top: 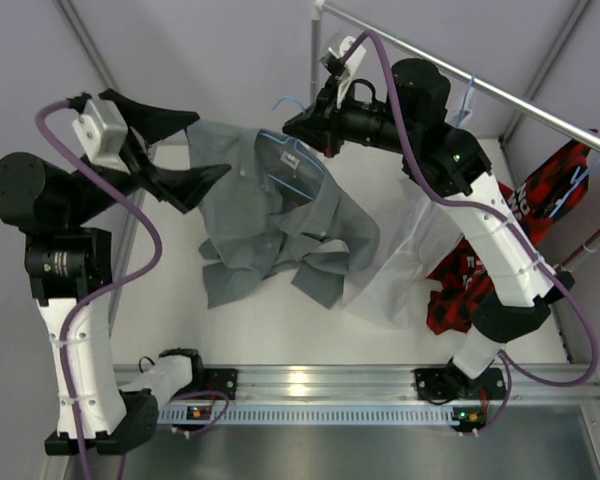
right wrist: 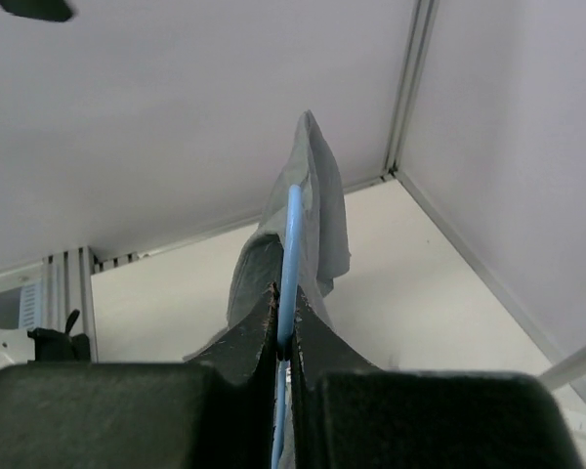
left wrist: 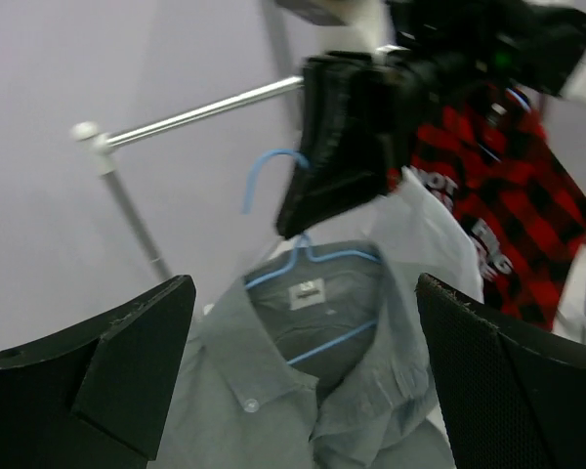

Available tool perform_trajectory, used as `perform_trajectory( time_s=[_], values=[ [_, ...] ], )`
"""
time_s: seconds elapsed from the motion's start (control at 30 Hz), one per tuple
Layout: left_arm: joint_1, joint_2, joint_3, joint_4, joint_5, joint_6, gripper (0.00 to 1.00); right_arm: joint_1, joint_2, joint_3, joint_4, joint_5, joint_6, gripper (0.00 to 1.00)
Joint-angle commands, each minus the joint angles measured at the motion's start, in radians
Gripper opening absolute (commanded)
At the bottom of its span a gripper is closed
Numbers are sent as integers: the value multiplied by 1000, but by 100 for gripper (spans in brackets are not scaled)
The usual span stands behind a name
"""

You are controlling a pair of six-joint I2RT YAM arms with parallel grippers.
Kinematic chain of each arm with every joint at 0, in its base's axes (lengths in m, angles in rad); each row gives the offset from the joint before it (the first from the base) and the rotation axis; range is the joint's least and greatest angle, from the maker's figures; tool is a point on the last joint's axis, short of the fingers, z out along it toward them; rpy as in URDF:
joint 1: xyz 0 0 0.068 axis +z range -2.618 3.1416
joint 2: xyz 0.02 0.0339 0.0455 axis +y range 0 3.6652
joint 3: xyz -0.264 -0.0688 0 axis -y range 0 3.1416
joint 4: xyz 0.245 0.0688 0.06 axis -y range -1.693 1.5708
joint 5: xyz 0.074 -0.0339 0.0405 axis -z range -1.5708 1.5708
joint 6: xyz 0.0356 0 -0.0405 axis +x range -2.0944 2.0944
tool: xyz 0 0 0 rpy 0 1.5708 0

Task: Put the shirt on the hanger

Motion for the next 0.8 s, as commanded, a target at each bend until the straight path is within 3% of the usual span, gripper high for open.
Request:
perform_trajectory(
  time_s=[0.0, 0.2, 0.4, 0.77],
  values=[
    [-58, 35, -63, 5, 369, 238, 98, 4, -34, 23, -74, 48, -25, 0],
    [-104, 202, -40, 5, 560, 226, 98, 2, -124, -104, -149, -23, -72, 0],
    [-140, 329, -5, 10, 661, 193, 98, 2, -176, -186, -161, -92, -101, 0],
    [-189, 354, -161, 14, 723, 181, 91, 4, -192, -233, -40, -104, -88, 0]
  ],
)
